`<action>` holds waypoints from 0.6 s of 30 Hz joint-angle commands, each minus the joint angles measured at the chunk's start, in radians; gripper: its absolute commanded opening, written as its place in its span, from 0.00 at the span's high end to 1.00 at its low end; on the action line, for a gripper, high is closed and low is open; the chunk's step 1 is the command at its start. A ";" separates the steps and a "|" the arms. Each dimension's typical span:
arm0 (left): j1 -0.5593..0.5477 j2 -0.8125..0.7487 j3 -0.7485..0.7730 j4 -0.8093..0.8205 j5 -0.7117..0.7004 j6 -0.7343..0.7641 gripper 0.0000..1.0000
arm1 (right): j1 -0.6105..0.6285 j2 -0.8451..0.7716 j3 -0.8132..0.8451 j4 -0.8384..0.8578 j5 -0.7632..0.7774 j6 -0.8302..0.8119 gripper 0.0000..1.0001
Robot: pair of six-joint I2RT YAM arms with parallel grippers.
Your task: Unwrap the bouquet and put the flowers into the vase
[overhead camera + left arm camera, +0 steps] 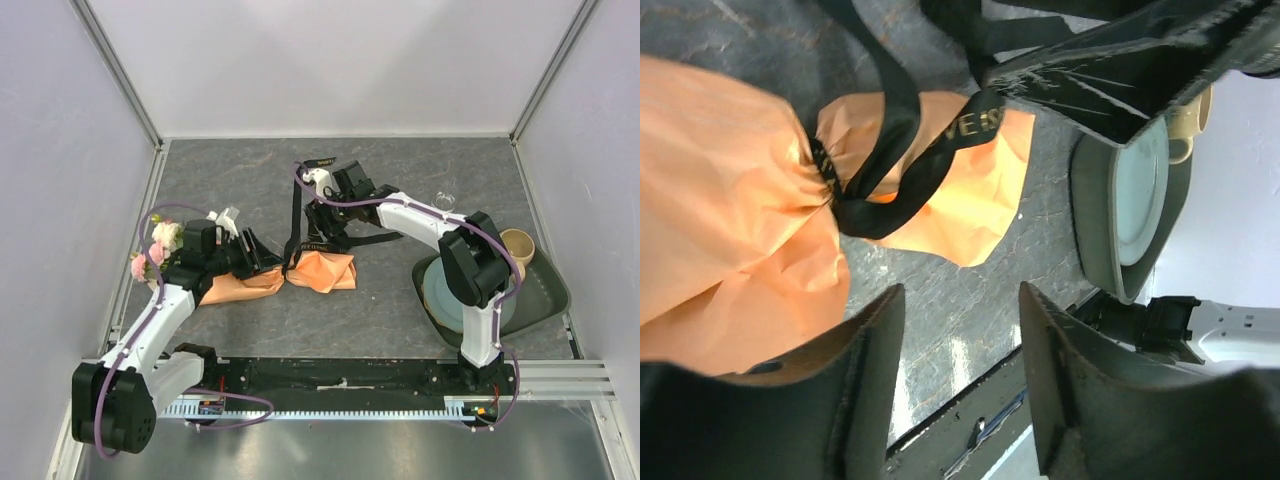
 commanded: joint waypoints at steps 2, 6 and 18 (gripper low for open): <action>-0.001 -0.023 -0.091 0.100 -0.013 -0.101 0.53 | 0.032 -0.061 -0.029 0.049 -0.039 -0.060 0.28; 0.000 -0.007 -0.135 0.126 -0.034 -0.119 0.60 | 0.033 -0.120 -0.094 0.087 -0.043 -0.033 0.21; -0.001 -0.013 -0.198 0.180 -0.042 -0.147 0.51 | 0.056 -0.190 -0.192 0.150 -0.174 0.001 0.10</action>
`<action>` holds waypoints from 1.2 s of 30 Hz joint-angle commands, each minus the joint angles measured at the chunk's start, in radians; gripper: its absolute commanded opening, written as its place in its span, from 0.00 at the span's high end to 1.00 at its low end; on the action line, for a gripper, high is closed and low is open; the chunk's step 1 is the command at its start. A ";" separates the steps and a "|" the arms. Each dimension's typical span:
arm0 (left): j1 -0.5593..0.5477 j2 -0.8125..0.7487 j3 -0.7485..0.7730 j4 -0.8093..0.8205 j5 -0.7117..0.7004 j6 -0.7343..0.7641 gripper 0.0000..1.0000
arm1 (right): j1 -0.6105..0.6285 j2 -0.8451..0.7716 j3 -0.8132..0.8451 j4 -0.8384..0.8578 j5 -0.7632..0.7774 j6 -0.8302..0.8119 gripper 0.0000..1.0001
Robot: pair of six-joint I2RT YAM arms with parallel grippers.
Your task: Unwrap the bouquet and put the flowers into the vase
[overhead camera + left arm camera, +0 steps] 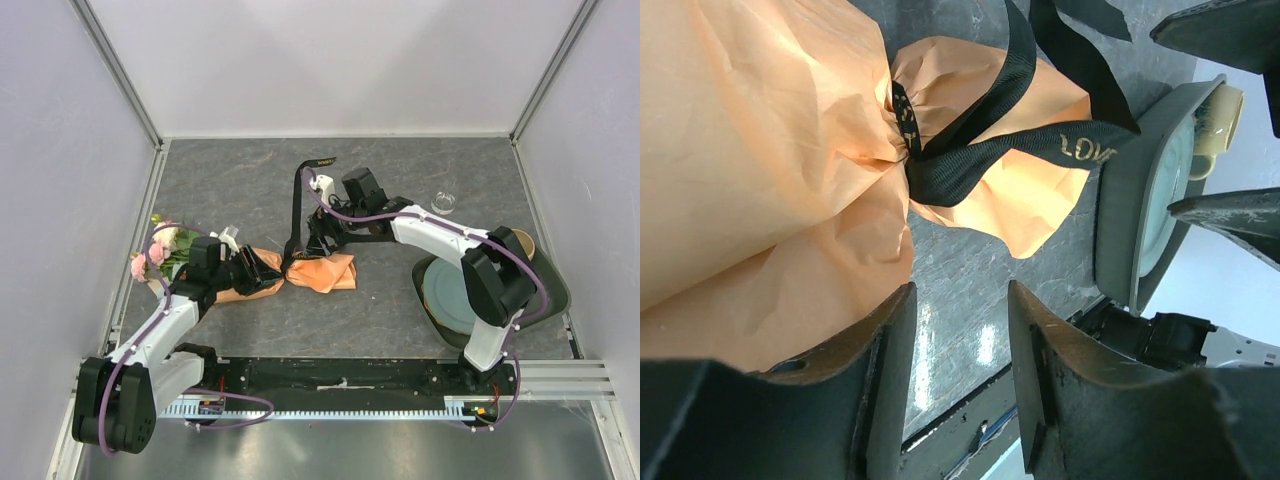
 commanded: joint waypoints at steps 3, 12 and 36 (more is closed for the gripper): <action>0.000 -0.006 -0.007 0.062 -0.003 -0.031 0.51 | 0.063 -0.008 -0.001 0.027 0.091 -0.030 0.10; 0.000 -0.019 -0.017 0.059 -0.015 -0.030 0.51 | 0.175 -0.042 0.004 0.000 0.350 -0.131 0.28; 0.000 0.072 -0.043 0.157 -0.118 -0.014 0.53 | 0.279 -0.318 -0.314 0.107 0.245 0.474 1.00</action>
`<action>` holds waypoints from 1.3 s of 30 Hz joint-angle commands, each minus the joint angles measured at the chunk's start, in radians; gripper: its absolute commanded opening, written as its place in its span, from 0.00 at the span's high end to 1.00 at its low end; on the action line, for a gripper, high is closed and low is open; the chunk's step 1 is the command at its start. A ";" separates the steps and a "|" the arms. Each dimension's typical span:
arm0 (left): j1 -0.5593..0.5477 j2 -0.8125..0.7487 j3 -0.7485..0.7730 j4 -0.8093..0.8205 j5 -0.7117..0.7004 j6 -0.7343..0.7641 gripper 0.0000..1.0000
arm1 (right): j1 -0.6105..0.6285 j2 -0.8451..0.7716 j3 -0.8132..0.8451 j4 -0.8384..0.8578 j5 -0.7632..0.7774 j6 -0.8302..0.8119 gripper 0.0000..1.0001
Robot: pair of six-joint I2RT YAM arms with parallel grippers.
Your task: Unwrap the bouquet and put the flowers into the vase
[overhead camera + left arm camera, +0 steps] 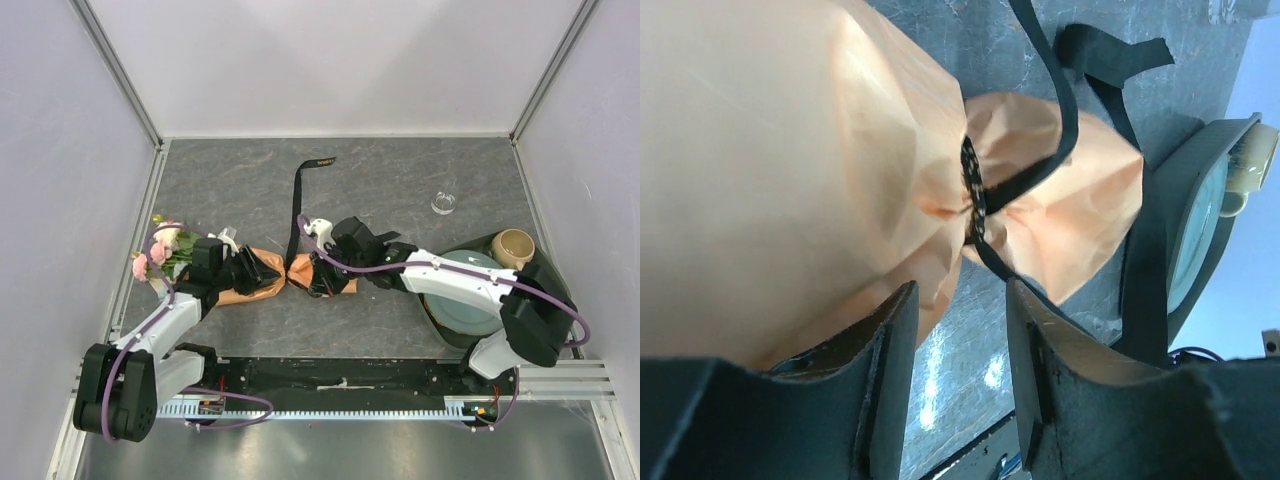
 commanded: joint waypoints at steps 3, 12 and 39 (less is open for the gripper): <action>0.000 0.023 -0.021 0.093 -0.027 -0.012 0.53 | 0.050 -0.088 -0.158 0.245 -0.042 0.400 1.00; 0.002 0.062 -0.018 0.118 -0.001 -0.017 0.54 | 0.132 0.073 -0.156 0.388 -0.081 0.508 0.68; 0.000 -0.026 -0.095 0.116 0.001 -0.035 0.57 | 0.120 0.340 0.251 0.193 0.413 0.405 0.98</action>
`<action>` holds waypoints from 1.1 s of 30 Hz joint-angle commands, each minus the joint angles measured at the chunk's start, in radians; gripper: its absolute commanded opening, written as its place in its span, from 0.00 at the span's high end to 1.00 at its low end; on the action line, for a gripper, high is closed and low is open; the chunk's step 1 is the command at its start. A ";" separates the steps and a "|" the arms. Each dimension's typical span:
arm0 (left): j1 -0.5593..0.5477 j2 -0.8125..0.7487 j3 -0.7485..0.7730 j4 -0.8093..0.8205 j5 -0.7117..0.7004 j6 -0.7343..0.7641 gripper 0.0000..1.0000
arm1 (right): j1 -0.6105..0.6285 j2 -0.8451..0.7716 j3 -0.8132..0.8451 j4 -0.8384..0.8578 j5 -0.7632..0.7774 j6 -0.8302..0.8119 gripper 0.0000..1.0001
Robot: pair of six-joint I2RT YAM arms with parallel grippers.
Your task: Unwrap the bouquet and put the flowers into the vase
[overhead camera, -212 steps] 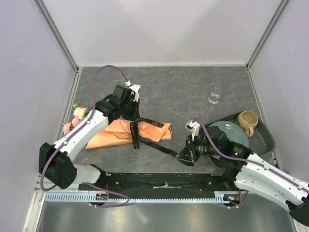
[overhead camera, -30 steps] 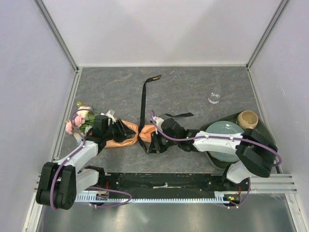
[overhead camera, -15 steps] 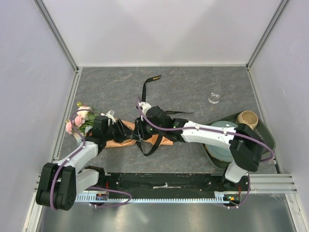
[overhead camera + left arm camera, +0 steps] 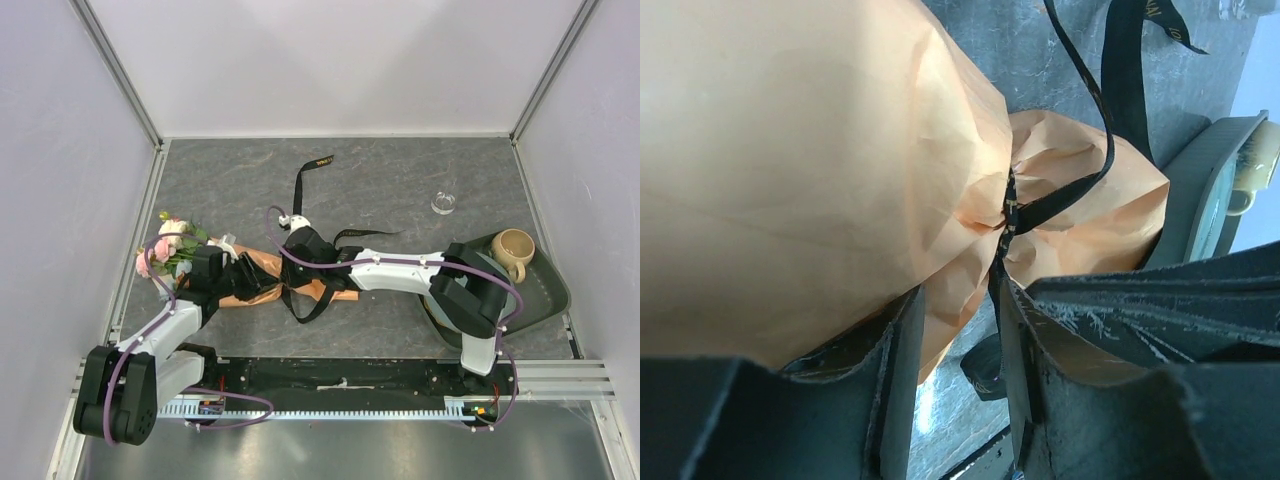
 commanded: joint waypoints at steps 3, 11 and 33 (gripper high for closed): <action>0.000 -0.015 -0.021 0.039 -0.003 -0.025 0.57 | -0.034 0.059 0.091 0.016 0.039 -0.003 0.97; 0.002 -0.003 -0.016 0.044 0.001 -0.025 0.57 | -0.048 0.079 0.082 -0.026 0.076 -0.017 0.95; 0.000 0.034 -0.013 0.064 0.001 -0.025 0.57 | -0.030 0.123 0.073 -0.070 0.090 -0.037 0.80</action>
